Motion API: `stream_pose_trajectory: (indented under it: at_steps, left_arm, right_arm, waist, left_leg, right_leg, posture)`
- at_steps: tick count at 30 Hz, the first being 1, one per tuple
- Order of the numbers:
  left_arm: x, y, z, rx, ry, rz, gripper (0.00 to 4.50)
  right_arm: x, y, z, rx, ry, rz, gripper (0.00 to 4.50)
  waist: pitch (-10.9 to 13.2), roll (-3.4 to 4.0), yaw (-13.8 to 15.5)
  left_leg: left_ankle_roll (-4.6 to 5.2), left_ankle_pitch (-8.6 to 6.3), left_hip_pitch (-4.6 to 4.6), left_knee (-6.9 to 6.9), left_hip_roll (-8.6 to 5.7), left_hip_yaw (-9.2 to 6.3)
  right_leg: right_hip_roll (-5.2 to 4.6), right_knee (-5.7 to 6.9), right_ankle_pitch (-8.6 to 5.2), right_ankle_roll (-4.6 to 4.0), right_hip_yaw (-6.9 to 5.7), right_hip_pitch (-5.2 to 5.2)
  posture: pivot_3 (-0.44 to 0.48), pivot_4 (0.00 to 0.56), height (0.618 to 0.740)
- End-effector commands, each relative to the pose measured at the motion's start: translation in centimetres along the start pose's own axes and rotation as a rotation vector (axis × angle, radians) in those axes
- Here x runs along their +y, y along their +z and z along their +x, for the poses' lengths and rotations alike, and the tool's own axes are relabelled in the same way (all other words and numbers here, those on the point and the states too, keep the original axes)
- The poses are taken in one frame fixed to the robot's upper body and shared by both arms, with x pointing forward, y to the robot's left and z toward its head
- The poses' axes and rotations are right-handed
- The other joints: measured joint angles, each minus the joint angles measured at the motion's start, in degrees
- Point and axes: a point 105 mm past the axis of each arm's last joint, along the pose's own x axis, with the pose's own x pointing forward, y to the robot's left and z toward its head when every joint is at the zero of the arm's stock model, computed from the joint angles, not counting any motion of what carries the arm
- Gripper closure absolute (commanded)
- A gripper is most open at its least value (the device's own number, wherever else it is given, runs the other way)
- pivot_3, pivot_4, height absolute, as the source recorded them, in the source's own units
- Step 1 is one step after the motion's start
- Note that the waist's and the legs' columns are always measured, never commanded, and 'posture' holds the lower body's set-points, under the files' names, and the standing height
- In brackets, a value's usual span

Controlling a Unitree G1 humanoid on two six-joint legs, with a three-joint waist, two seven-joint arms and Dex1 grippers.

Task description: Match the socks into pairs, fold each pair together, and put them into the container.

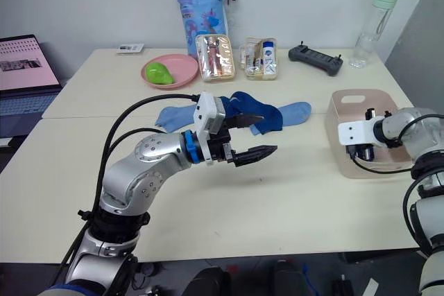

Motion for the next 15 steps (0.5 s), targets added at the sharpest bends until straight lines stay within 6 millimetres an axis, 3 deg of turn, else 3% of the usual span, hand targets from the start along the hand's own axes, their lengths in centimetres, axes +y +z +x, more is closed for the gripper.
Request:
stream_pose_trajectory:
  at_steps: [1,5,8,11,14,15]
  left_arm:
    - [0.1,1.1,-1.6,-0.010,0.027,0.029,0.00]
    - [1.2,0.8,-4.6,0.035,0.142,0.029,0.00]
    - [2.0,-0.3,-7.7,0.074,0.296,0.023,0.00]
    - [3.0,-1.1,-11.2,0.095,0.471,0.031,0.00]
    - [3.7,-1.5,-12.7,0.096,0.566,0.041,0.00]
    - [4.0,-1.9,-13.5,0.092,0.613,0.042,0.00]
  right_arm:
    - [-4.1,1.6,-3.5,-0.095,-0.166,0.025,4.46]
    - [-6.9,3.1,-7.5,-0.170,-0.281,0.056,4.46]
    - [-9.0,4.1,-9.7,-0.194,-0.421,0.040,3.89]
    - [-10.1,5.8,-10.2,-0.276,-0.520,0.073,2.86]
    - [-10.4,7.6,-10.1,-0.404,-0.561,0.159,1.81]
    - [-10.3,9.2,-9.7,-0.506,-0.572,0.230,1.40]
  waist:
    - [0.0,0.00,-0.1]
    - [0.0,0.07,-0.1]
    - [0.0,0.07,-0.2]
    - [0.0,0.07,0.0]
    - [0.0,0.06,0.1]
    - [0.0,0.06,0.2]
  left_leg:
    - [0.00,0.00,0.01,0.00,0.00,0.00]
    - [0.03,-0.02,0.01,-0.02,0.03,-0.03]
    - [0.19,-0.12,0.02,-0.04,0.04,-0.05]
    - [0.22,-0.14,0.03,-0.04,0.06,-0.08]
    - [0.22,-0.14,0.01,-0.01,0.05,-0.11]
    - [0.23,-0.14,0.01,0.00,0.04,-0.11]
  right_leg:
    - [0.00,0.00,0.00,0.00,0.01,0.00]
    - [0.00,0.01,0.00,0.00,-0.01,-0.02]
    - [0.00,0.00,0.00,0.00,-0.02,-0.02]
    - [0.00,-0.01,0.00,-0.01,-0.05,0.00]
    - [-0.01,0.00,0.01,-0.02,-0.09,0.02]
    - [-0.02,0.01,0.01,-0.03,-0.09,0.03]
  posture:
    - [0.000,0.150,0.740]
    - [0.000,0.150,0.740]
    - [0.000,0.150,0.740]
    - [0.000,0.150,0.740]
    - [0.000,0.150,0.740]
    - [0.000,0.150,0.740]
